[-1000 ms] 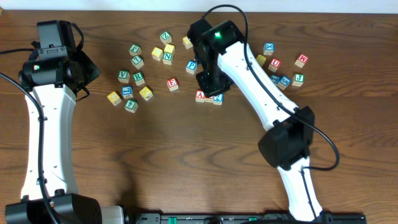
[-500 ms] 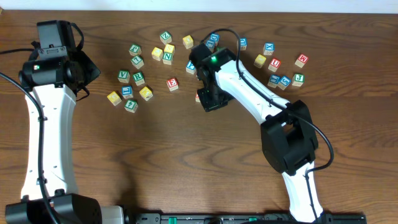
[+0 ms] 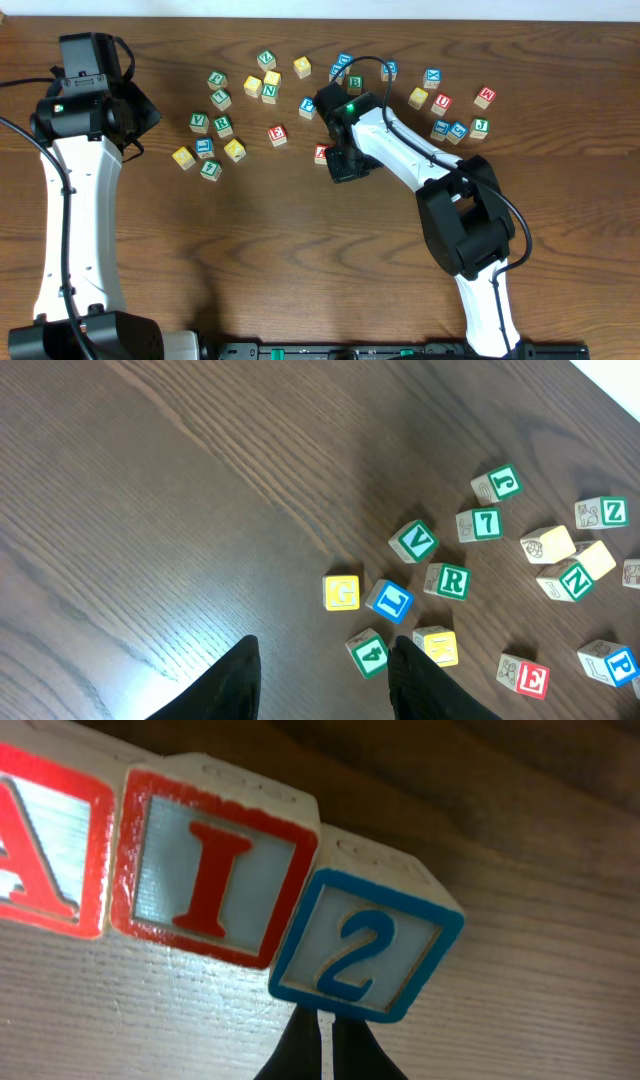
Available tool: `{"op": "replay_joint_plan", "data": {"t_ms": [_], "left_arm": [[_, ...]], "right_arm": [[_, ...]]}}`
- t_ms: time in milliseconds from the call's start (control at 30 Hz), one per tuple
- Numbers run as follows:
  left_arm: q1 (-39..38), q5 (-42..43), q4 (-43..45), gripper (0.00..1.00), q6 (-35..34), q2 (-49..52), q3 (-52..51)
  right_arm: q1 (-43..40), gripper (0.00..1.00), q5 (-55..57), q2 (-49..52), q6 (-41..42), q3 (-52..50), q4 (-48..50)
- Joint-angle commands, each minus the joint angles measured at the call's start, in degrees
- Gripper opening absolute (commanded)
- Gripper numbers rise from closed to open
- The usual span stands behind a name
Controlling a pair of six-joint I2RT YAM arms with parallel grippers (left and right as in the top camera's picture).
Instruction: Spell out AI2
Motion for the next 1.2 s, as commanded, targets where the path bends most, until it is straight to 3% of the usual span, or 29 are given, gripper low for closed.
{"op": "replay_joint_plan", "data": {"t_ms": [0,533,800,1167], "left_arm": [[0.09,-0.55,-0.07,0.41,0.33,-0.94,0.83],[0.09,-0.55,-0.07,0.41,0.33,-0.94,0.83],[0.09,-0.55,-0.07,0.41,0.33,-0.94,0.83],[0.09,-0.55,-0.09,0.42,0.33,-0.92,0.83]], "right_arm": [[-0.72,0.01,1.22,-1.68,1.31,-0.07,0.72],[-1.25,0.01,0.83,-2.29,1.27,0.39,2.03],[-2.4,0.01,2.38,-9.44,1.51,0.61,1.4],[-6.69,0.01,3.74,-8.68,8.22,-1.6,6.67]]}}
